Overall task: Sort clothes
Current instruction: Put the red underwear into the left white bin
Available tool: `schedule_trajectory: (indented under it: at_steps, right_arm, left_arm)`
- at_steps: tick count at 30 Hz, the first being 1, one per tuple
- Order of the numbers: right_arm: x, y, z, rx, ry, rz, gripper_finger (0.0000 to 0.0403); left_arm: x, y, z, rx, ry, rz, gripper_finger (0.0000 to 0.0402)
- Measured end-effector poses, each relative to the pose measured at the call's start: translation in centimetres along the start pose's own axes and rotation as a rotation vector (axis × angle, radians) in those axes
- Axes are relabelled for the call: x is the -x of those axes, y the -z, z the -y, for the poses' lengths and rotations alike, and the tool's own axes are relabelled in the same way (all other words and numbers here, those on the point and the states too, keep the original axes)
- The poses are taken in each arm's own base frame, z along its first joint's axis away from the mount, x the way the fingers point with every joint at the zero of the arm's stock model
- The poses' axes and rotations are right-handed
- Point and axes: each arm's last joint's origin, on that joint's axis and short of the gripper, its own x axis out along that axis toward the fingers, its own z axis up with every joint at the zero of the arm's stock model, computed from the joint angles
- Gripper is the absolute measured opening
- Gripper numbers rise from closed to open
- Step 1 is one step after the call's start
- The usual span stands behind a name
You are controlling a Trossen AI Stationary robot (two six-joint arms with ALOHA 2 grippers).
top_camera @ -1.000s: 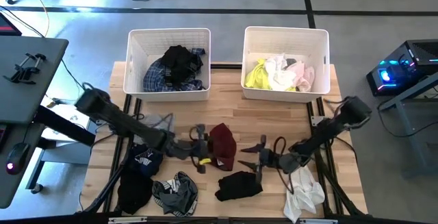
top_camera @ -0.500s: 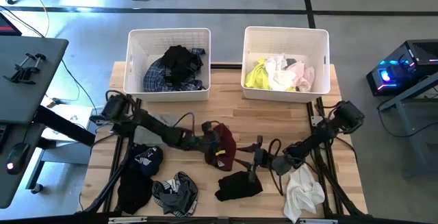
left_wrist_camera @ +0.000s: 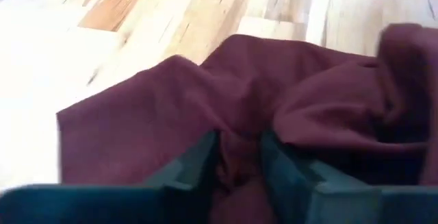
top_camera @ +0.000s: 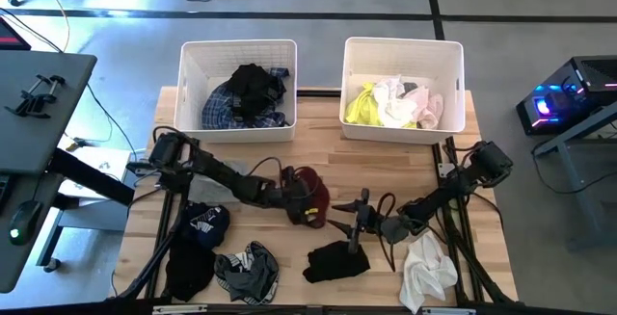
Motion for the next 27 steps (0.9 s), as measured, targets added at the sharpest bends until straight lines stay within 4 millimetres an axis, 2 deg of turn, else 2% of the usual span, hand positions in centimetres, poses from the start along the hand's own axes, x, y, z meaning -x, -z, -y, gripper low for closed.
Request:
schedule_trajectory:
  at_steps: [3, 4, 7, 11, 17, 23, 27]
  right_arm:
    - [0.0, 0.0, 0.0, 0.001, 0.0, 0.0, 0.0185]
    - [0.0, 0.0, 0.0, 0.001, 0.0, 0.0, 0.0185]
    - [0.0, 0.0, 0.0, 0.001, 0.004, 0.0, 0.0185]
    - [0.0, 0.0, 0.0, 0.002, 0.004, 0.0, 0.0185]
    - [0.0, 0.1, 0.0, -0.002, 0.009, -0.004, 0.0185]
    - [0.0, 0.1, 0.1, -0.002, 0.011, -0.004, 0.0185]
    - [-0.1, 0.0, 0.2, -0.007, 0.016, -0.003, 0.0185]
  left_arm:
    - [0.3, -0.1, -0.1, -0.005, -0.001, 0.0, 0.0027]
    - [0.4, -0.2, -0.1, -0.004, -0.001, 0.004, 0.0014]
    - [1.2, -0.7, -0.2, -0.015, -0.006, 0.017, 0.0013]
    - [3.1, -1.7, -0.1, -0.039, -0.029, 0.068, 0.0003]
    - [8.3, -4.8, 0.4, -0.068, -0.091, 0.274, 0.0002]
    - [15.1, -8.0, 0.2, -0.084, -0.083, 0.528, 0.0001]
    - [19.7, -10.0, -0.9, -0.084, -0.139, 0.732, 0.0001]
